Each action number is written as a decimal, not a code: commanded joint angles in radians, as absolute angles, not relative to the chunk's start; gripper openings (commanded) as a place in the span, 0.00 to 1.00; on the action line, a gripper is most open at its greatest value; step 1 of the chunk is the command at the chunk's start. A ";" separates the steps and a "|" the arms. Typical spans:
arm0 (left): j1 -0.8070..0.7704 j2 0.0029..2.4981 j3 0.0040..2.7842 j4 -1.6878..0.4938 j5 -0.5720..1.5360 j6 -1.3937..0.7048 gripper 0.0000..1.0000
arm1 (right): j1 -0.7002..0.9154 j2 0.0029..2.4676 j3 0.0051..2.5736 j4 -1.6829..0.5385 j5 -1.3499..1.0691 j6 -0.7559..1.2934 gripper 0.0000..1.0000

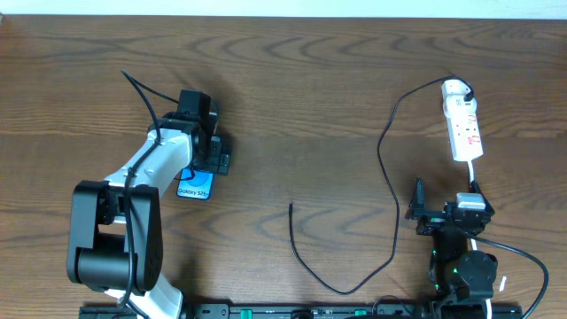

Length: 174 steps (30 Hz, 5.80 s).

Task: Plug charger to phone and switch on socket

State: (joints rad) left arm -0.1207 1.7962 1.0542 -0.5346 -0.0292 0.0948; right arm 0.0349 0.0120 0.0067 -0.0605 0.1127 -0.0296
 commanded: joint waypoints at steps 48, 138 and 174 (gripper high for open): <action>-0.118 1.811 0.973 -0.503 -0.038 0.165 0.98 | 0.030 0.006 0.006 -0.064 0.121 -0.015 0.99; -0.118 1.811 0.924 -0.410 0.017 0.149 0.90 | 0.030 0.006 0.006 -0.064 0.121 -0.015 0.99; -0.118 1.811 0.925 -0.479 0.018 0.126 0.87 | 0.030 0.006 0.006 -0.064 0.121 -0.015 0.99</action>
